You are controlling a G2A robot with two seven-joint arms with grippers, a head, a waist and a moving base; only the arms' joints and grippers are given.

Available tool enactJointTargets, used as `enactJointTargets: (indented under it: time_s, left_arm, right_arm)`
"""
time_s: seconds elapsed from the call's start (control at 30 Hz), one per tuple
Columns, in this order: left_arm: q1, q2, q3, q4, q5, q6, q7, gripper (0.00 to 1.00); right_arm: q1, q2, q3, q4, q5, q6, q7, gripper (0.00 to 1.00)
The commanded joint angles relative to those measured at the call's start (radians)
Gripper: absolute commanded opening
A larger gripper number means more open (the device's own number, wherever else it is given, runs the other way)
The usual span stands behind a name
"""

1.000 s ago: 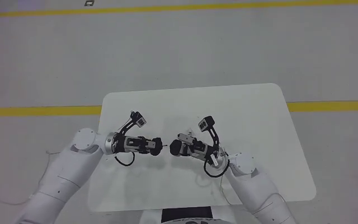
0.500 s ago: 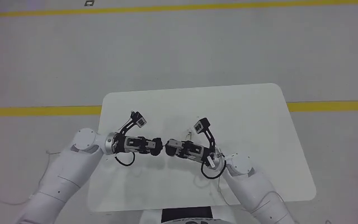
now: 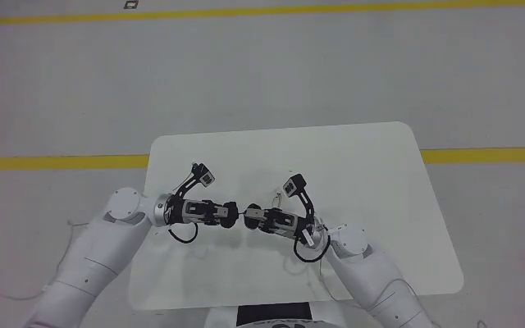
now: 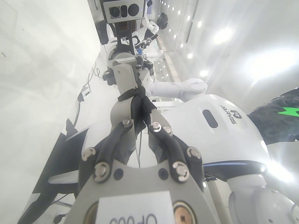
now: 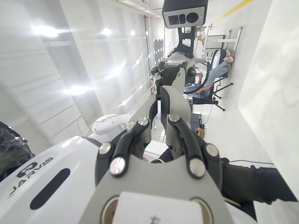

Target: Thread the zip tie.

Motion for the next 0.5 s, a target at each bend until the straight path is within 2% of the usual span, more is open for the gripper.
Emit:
enactJointTargets:
  time_s: [0.0, 0.13, 0.47]
  left_arm:
    - [0.000, 0.000, 0.000, 0.000, 0.000, 0.000, 0.000, 0.00]
    - [0.000, 0.000, 0.000, 0.000, 0.000, 0.000, 0.000, 0.00]
    - [0.000, 0.000, 0.000, 0.000, 0.000, 0.000, 0.000, 0.00]
  right_arm:
    - [0.001, 0.001, -0.002, 0.000, 0.001, 0.000, -0.001, 0.05]
    - [0.003, 0.003, -0.006, 0.001, 0.004, -0.002, -0.004, 0.11]
    - [0.010, 0.007, -0.014, 0.002, 0.012, -0.003, -0.010, 0.06]
